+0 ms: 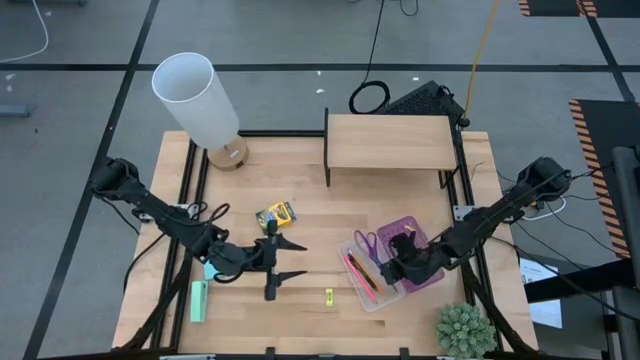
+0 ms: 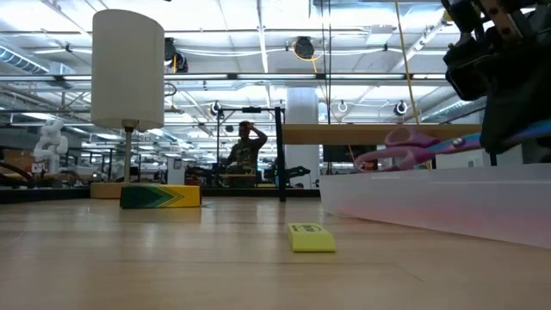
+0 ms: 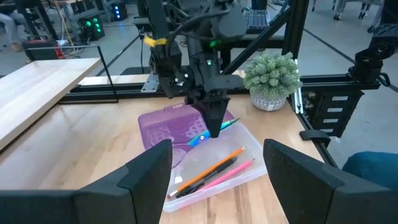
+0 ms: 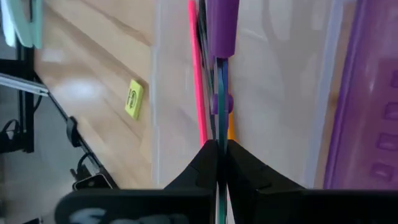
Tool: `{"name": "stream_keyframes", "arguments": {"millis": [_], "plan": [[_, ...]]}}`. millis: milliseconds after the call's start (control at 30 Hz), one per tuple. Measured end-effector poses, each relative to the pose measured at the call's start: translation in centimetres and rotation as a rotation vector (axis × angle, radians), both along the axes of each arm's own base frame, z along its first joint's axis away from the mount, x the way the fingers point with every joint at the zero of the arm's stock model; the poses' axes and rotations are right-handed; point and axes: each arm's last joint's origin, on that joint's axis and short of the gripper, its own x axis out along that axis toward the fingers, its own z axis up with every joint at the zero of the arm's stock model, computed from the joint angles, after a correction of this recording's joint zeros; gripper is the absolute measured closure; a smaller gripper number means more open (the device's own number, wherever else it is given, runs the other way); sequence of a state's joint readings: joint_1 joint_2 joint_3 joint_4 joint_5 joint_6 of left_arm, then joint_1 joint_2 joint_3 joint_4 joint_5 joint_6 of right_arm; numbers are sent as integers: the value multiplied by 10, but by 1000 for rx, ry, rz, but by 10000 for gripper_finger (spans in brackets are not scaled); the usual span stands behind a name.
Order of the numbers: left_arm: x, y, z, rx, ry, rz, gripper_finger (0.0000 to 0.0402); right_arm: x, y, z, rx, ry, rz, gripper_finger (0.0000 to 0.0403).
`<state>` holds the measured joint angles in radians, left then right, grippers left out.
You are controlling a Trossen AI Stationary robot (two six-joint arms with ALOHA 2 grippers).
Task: Pack school essentials
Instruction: Put the purple scissors into the purple supply box
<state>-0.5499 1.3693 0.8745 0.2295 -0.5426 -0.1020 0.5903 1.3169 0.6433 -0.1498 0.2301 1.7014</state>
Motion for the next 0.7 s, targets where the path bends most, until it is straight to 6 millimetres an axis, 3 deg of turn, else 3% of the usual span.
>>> {"name": "stream_keyframes", "arguments": {"millis": [700], "plan": [[0,0,0,2,1,-2,144,3,3,-11,66,72,-48,394]]}}
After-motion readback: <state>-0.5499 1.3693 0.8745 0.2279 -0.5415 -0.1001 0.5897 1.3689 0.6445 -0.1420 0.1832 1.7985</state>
